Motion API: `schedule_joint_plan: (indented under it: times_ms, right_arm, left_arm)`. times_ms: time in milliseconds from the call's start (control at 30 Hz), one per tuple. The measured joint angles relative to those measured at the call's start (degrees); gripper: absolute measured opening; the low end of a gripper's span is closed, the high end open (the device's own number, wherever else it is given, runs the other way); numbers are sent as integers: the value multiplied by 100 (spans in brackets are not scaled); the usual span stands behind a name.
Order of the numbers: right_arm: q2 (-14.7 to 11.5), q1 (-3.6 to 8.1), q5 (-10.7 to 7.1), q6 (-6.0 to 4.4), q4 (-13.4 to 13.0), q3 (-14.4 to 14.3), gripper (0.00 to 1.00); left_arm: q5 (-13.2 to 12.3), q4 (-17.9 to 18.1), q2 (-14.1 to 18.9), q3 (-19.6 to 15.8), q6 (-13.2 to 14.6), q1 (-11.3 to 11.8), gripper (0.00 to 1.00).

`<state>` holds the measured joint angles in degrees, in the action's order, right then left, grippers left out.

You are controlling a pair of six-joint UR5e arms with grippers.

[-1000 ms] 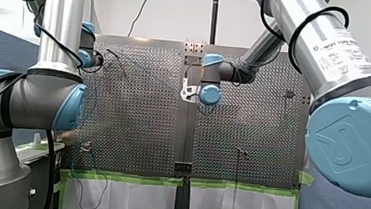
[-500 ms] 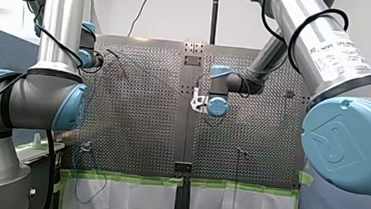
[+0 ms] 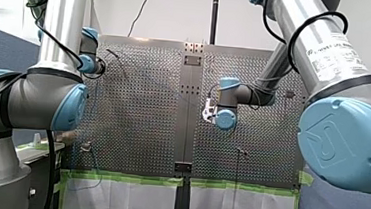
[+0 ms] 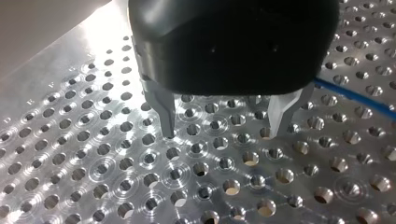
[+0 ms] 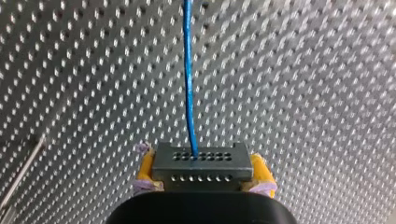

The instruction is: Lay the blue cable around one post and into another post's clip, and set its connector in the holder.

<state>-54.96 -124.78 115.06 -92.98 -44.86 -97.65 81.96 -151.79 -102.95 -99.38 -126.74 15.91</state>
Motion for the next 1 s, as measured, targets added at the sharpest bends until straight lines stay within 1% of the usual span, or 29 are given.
schedule_joint_plan:
  times_ms: [100,267,433,500,533,633,667,767,900,1000]
  right_arm:
    - [5,72,121,-35,-145,-146,33]
    - [16,170,307,-51,-419,-419,33]
    - [47,217,391,-56,-666,-667,33]
    - [94,254,440,-87,-770,-770,33]
    - [129,275,475,-116,-818,-819,36]
    - [274,324,619,-255,-986,-987,36]
    - [338,336,677,-317,-1054,-1054,36]
    - [492,359,758,-470,-1211,-1212,36]
    - [691,416,787,-668,-1411,-1412,36]
    - [842,495,780,-819,-1561,-1562,36]
  left_arm:
    - [-3,-5,-1,0,1,-4,100]
    - [9,-13,-3,0,1,-25,100]
    - [23,-46,-1,0,1,-45,100]
    - [25,-50,-2,0,1,-49,100]
    - [25,-51,-2,0,1,-49,100]
    - [28,-52,-1,0,1,-51,100]
    - [29,-53,-1,0,1,-52,100]
    - [33,-53,-1,0,1,-53,100]
    - [34,-53,-2,0,1,-52,100]
    - [32,-53,-1,0,1,-52,100]
